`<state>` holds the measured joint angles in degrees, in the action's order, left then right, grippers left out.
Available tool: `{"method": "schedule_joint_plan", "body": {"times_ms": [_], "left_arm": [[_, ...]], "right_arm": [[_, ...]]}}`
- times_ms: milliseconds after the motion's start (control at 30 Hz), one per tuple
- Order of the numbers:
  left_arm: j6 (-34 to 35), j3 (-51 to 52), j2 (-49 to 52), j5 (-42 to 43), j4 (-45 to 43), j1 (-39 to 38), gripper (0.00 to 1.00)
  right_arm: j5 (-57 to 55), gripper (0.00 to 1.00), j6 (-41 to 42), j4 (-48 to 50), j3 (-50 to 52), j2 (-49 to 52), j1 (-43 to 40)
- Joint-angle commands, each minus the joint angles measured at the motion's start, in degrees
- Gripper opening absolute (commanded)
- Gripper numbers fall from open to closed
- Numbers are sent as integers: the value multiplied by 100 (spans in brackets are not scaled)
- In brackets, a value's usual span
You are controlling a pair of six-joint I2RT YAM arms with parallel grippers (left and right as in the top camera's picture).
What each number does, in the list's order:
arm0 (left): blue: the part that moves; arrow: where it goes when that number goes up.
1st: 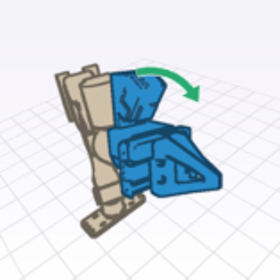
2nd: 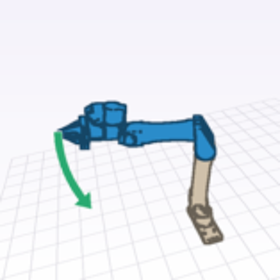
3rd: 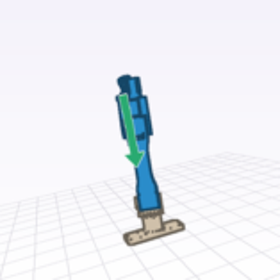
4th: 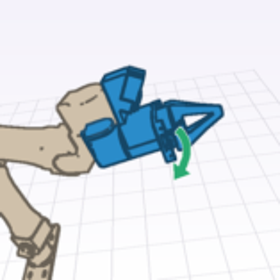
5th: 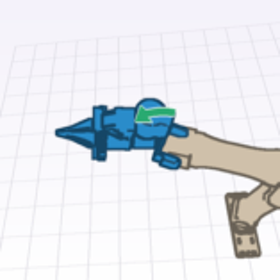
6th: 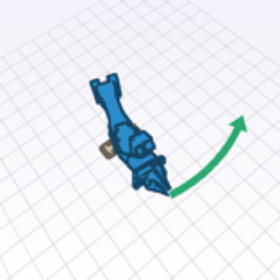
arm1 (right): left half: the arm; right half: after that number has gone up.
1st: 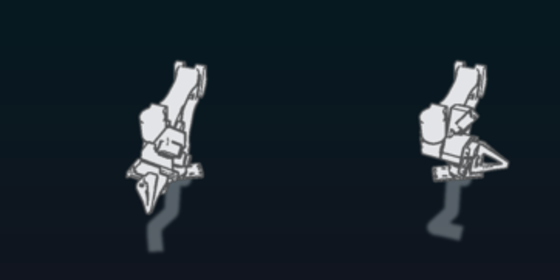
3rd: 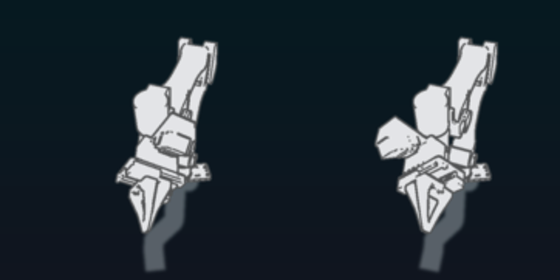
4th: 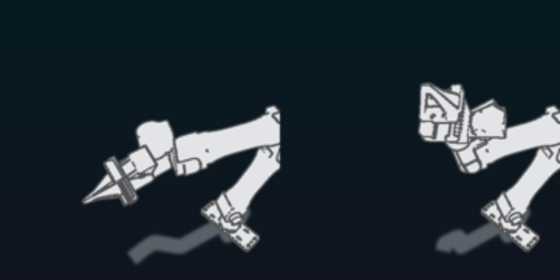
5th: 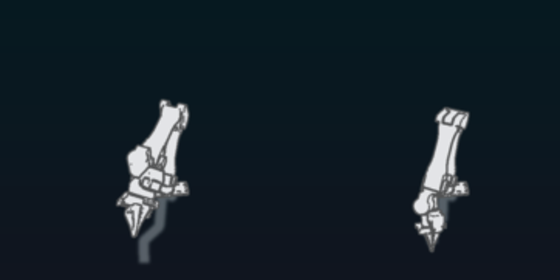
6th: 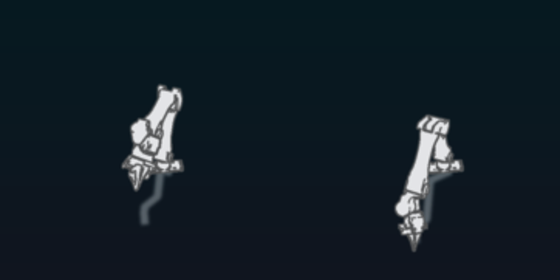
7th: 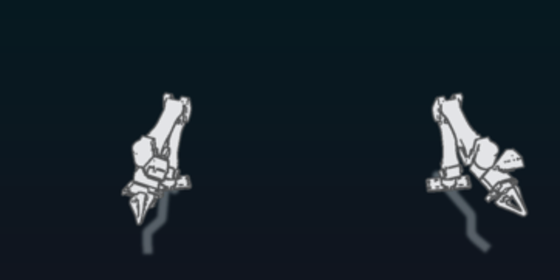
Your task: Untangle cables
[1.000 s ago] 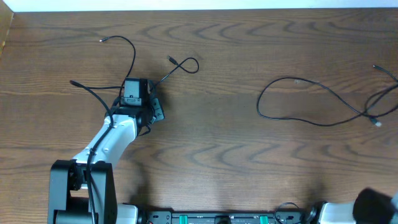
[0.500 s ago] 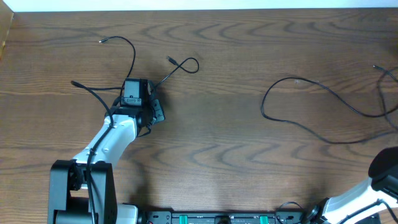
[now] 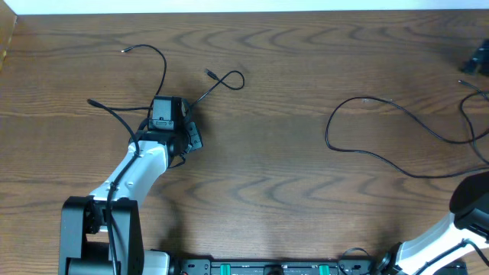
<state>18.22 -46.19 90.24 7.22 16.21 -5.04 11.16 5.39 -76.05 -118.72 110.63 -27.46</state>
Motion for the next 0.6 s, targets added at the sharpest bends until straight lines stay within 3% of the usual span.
{"method": "schedule_joint_plan", "body": {"times_ms": [0,133,233,400,567], "left_arm": [[55,0,-22,11,24,9,24],[52,0,-22,9,26,9,59],[52,0,-22,9,28,9,77],[52,0,-22,9,48,9,85],[52,0,-22,9,74,9,85]], "right_arm": [[595,99,-291,-37,170,-35,433],[588,99,-264,57,573,-35,973],[592,99,-70,350,1176,-35,1478],[697,99,35,1027,2149,-35,2131],[870,99,127,1670,2883,-35,2767]]}}
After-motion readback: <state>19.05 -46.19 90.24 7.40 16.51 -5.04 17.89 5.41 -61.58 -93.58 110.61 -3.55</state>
